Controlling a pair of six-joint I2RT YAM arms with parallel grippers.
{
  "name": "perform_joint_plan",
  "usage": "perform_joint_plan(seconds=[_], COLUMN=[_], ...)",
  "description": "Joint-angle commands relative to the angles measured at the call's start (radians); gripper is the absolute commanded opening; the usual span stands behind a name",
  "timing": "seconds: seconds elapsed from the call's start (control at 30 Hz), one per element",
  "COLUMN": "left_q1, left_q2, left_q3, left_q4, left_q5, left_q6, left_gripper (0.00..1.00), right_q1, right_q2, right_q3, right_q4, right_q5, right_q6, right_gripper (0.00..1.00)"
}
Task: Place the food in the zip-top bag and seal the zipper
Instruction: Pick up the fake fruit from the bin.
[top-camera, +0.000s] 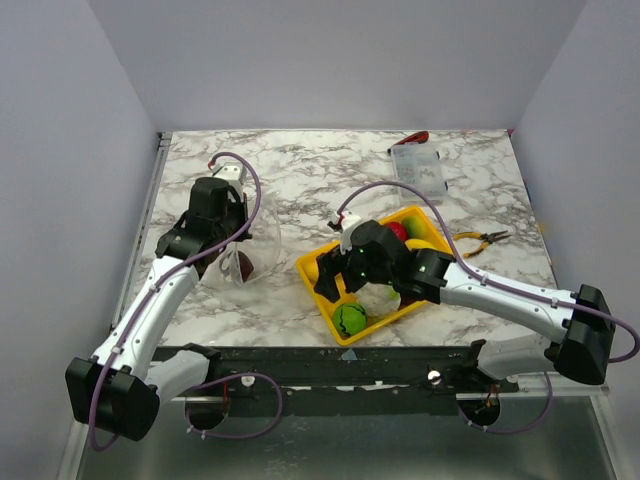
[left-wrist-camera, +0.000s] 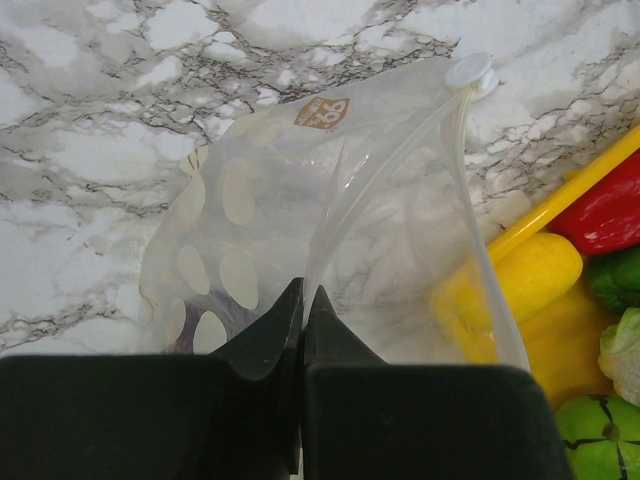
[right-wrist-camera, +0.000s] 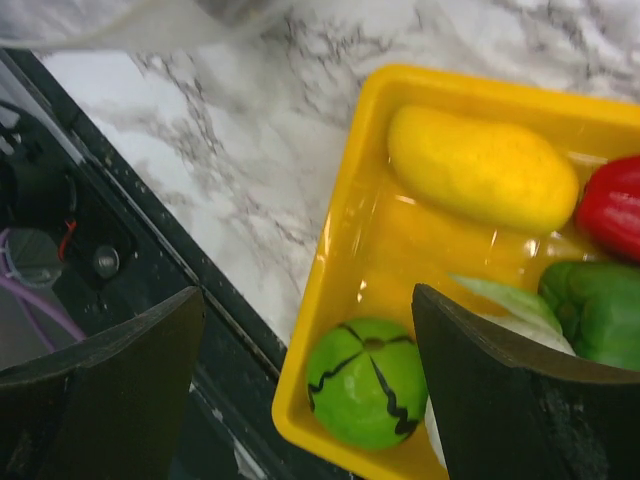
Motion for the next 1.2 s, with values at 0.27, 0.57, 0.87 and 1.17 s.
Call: perform_joint_plan(seconds=[0.27, 0.57, 0.87, 1.17], left_q1=[0.006, 0.008, 0.008, 0.008], left_q2=[0.025, 0.030, 0.027, 0.025], left_q3=[0.016, 0.016, 0.016, 0.014], left_q4=[-0.009, -0.011, -0.012, -0.014], left_q5=[-0.014, -0.010, -0.005, -0.005], left_q6=[0.012, 0.012, 0.014, 0.014], left_gripper=[0.00, 0.00, 0.00, 0.00], right_q1=[0.064, 0.095, 0.123, 0.128], right_q2=[0.106, 0.210, 0.264, 0.234], right_q3=[0.032, 0.002, -0.003, 0.020], right_q4=[-0.428, -0.420, -0.443, -0.451], right_q5=[0.121, 0.295, 0.365, 0.427], right_q6=[0.403, 0.578, 0.568, 0.545], right_gripper=[0.84, 0.82, 0.78, 0.61])
